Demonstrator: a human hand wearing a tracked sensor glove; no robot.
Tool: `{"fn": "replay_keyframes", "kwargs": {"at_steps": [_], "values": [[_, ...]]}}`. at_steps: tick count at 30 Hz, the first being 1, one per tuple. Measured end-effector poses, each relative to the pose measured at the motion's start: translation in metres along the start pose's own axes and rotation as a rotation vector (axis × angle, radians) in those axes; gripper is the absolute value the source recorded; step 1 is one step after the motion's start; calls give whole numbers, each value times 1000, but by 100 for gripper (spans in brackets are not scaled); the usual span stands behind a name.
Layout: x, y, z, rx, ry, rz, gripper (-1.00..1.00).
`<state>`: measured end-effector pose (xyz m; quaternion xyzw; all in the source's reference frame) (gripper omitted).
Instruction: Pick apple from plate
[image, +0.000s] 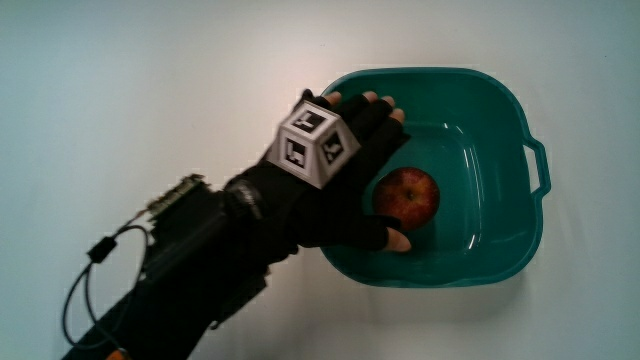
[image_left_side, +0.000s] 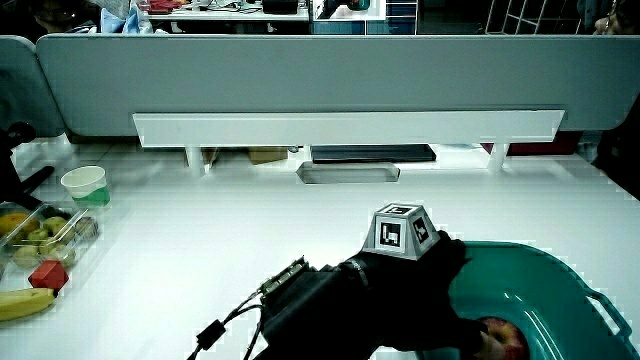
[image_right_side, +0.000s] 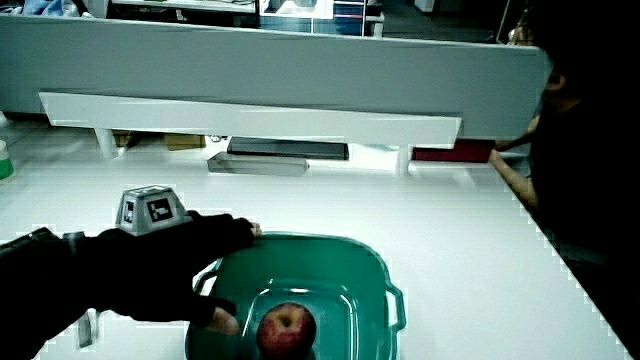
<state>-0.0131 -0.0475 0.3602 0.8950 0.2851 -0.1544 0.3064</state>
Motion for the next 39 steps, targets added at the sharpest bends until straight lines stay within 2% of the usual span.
{"fn": "replay_keyframes", "kwargs": {"at_steps": [1,2,3,4,5,6,10,16,32,34,39], "values": [[-4,8,-12,-23,-79,9,0],[0,10,-13,-22,-23,-31,0],[5,7,-10,-33,-17,-2,0],[2,14,-20,-37,-21,-41,0],[2,17,-25,-57,-55,-2,0],[6,17,-24,-63,-37,-11,0],[13,20,-26,-89,-21,24,0],[14,27,-34,-115,-26,55,0],[25,36,-41,-118,2,50,0],[27,35,-41,-107,-5,54,7],[29,35,-42,-84,21,66,25]]}}
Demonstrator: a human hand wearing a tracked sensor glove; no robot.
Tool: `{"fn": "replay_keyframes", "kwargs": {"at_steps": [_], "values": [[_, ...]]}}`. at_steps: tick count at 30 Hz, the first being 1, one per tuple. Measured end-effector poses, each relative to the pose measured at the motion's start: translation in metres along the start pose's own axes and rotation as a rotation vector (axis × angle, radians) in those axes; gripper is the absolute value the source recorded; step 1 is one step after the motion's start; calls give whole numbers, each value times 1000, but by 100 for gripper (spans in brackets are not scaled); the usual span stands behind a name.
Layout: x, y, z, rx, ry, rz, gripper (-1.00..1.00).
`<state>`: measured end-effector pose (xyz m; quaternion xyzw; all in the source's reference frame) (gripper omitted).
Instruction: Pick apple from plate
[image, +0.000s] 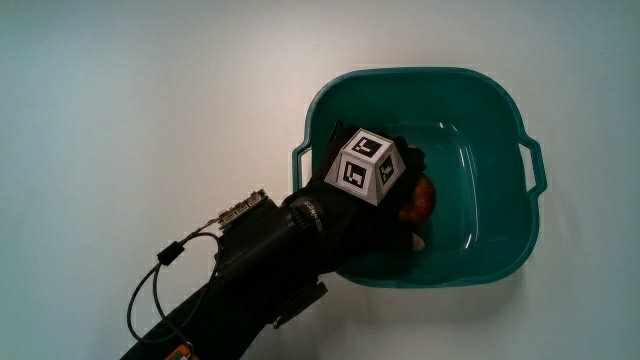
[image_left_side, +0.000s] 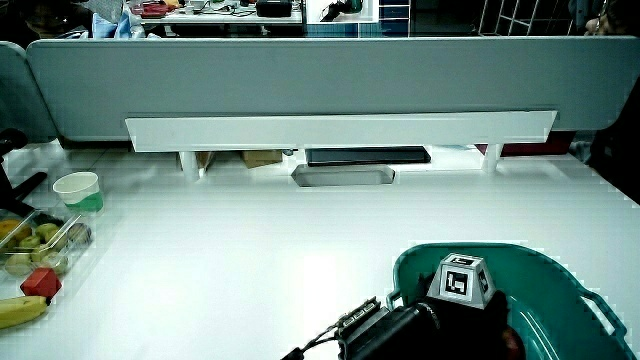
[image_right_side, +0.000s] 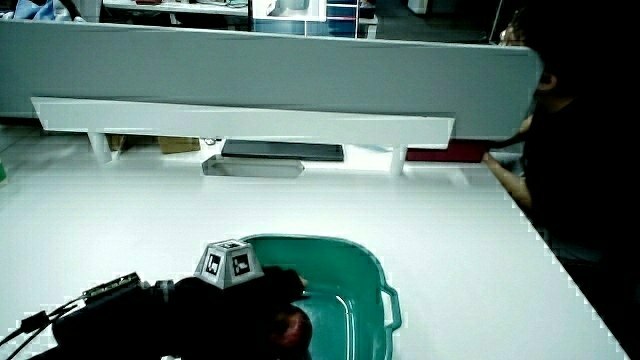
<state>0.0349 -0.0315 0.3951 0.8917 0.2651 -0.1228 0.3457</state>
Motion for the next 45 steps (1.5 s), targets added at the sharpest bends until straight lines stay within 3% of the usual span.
{"fn": "replay_keyframes", "kwargs": {"at_steps": [10,21,30,39,45], "values": [[3,-2,-1,45,2,-7,61],[5,-5,-1,112,20,-58,100],[8,-10,0,136,39,-91,100],[6,-24,18,217,46,-156,100],[5,-43,40,266,59,-168,100]]}}
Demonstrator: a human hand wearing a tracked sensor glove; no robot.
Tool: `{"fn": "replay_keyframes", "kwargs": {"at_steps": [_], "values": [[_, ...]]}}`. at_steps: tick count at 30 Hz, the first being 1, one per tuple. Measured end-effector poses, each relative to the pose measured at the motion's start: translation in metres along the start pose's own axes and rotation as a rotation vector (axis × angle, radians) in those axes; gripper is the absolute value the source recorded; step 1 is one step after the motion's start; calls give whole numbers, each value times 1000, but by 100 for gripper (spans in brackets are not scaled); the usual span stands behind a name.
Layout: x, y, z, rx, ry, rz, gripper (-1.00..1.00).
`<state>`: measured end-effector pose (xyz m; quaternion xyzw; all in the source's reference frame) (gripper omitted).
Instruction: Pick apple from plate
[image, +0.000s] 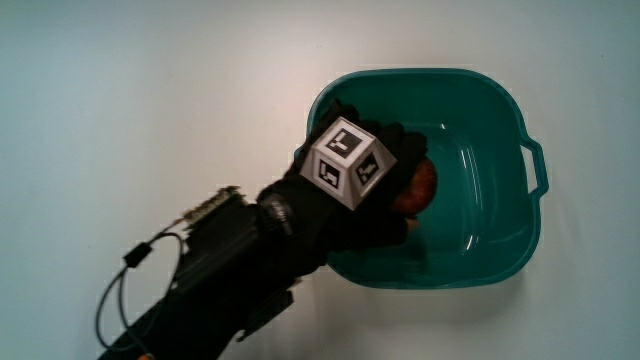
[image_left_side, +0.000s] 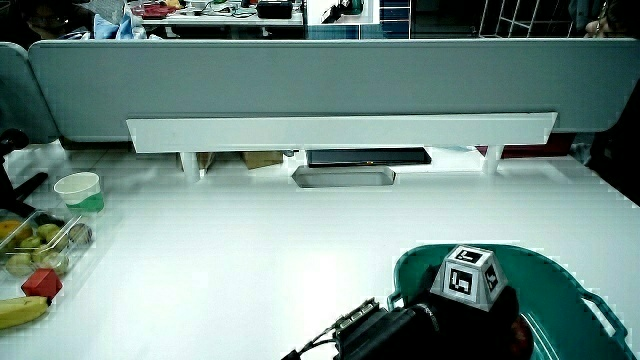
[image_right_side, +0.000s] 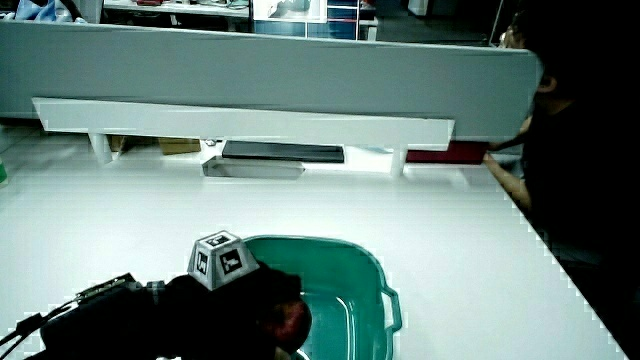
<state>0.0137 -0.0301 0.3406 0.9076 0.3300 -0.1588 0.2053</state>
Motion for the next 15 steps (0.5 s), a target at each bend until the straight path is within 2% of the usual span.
{"fn": "replay_keyframes", "kwargs": {"at_steps": [1,3,7,9,10,14,15], "values": [[-3,-1,-1,35,9,-18,100],[-6,-4,6,67,20,-43,100],[-8,-19,32,88,90,-12,100],[-16,-23,34,106,31,12,100],[-15,-27,41,88,30,-4,100],[-30,-35,43,109,75,46,100],[-27,-39,53,128,146,1,100]]}}
